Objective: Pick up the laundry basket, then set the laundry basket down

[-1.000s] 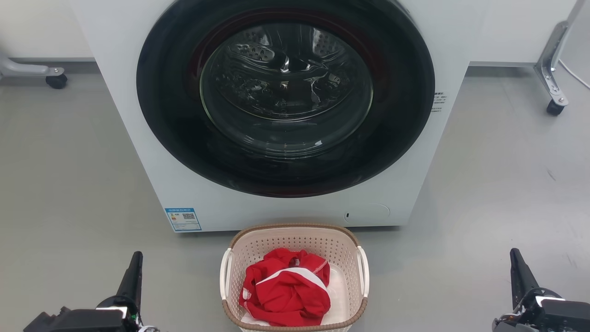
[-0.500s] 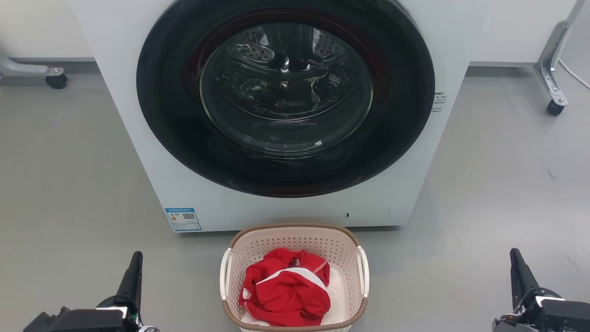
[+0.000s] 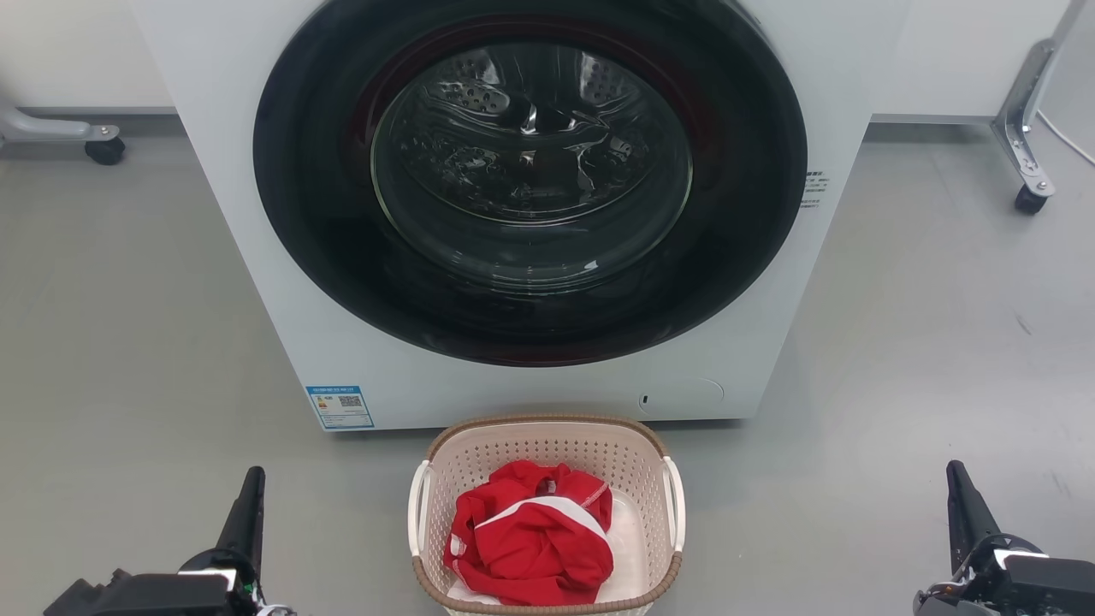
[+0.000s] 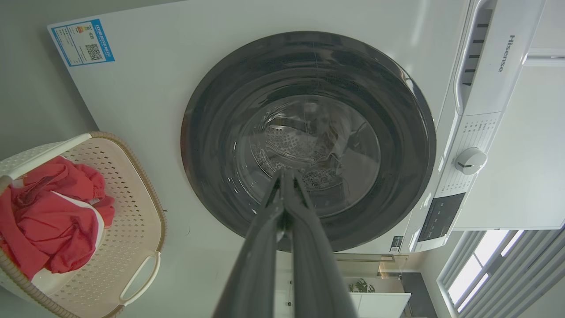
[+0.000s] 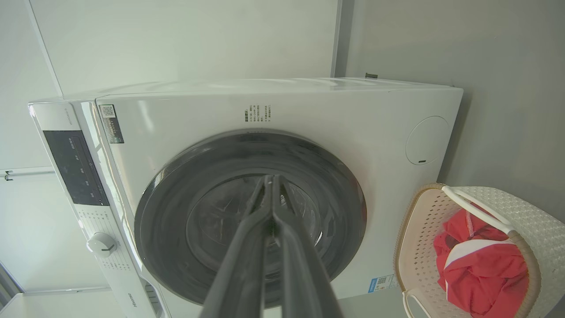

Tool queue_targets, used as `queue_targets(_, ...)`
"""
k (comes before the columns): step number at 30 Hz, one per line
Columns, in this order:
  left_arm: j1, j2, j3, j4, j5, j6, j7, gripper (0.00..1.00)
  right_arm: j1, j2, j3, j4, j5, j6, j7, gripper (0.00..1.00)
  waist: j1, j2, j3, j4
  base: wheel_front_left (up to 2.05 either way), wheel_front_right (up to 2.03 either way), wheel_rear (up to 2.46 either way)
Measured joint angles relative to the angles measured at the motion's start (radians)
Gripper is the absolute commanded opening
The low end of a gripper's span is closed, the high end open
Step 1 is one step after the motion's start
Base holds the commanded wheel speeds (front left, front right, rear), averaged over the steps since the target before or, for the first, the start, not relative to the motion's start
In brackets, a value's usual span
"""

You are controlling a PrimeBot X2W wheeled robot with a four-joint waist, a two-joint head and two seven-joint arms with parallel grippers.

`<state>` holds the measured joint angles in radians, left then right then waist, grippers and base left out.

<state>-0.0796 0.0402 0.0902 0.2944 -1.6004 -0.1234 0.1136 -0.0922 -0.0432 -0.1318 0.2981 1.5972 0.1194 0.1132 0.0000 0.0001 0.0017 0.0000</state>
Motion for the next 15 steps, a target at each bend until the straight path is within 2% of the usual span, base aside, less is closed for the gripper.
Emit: queue_targets(15, 0.0, 0.0, 0.0, 0.0, 0.0, 0.0, 0.0, 0.0, 0.0, 0.0, 0.0, 0.0, 0.0, 0.001, 0.0, 0.0, 0.0, 0.0, 0.0, 0.0, 0.0, 0.0, 0.0)
